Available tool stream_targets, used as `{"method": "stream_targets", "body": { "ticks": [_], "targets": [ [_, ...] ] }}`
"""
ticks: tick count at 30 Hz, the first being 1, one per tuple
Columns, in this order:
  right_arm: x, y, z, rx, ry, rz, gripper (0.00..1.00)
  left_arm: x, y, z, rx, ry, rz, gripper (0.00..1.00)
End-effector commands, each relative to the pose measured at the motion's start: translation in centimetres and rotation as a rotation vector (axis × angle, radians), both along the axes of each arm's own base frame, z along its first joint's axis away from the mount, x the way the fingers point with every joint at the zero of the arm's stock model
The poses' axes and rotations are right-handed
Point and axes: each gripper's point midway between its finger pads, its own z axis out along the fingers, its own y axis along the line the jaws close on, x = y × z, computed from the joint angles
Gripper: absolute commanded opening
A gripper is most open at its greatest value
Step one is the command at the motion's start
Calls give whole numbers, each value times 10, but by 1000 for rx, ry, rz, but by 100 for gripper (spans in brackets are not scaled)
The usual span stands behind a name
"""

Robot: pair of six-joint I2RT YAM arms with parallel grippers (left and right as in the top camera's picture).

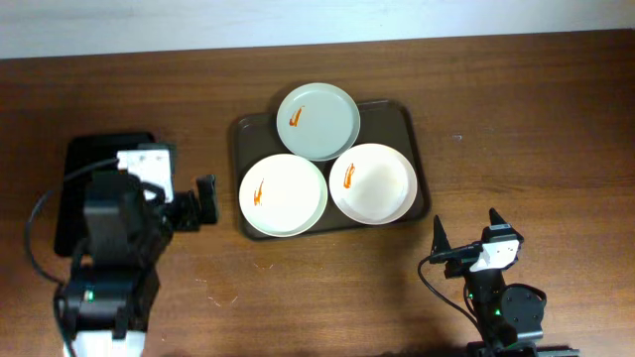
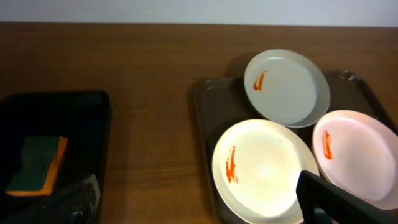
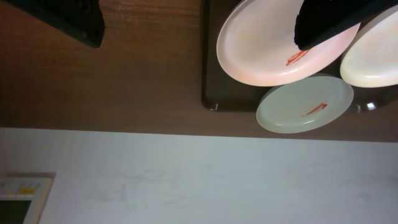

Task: Clean dirty plates on tray and stack at the side
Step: 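Move the left gripper over the black tray to the green-orange sponge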

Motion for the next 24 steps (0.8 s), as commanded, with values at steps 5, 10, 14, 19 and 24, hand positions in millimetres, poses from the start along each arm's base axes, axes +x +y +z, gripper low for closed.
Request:
{"method": "stream_targets", "body": {
  "ticks": [5,10,14,19,24],
  "targets": [
    [0,-3,-3,3,9,-12,98,30,40,12,42,6,128,99],
    [0,-3,-3,3,9,-12,98,67,100,-6,-23,148,256,99],
    [0,-3,-3,3,9,-12,98,95,142,-61,-46,267,336,99],
    [0,-3,-3,3,9,-12,98,95,173,-124,-46,415,363,99],
    [0,-2,-3,3,9,-12,98,92,212,-149,-27,438,398,100]
  ]
}}
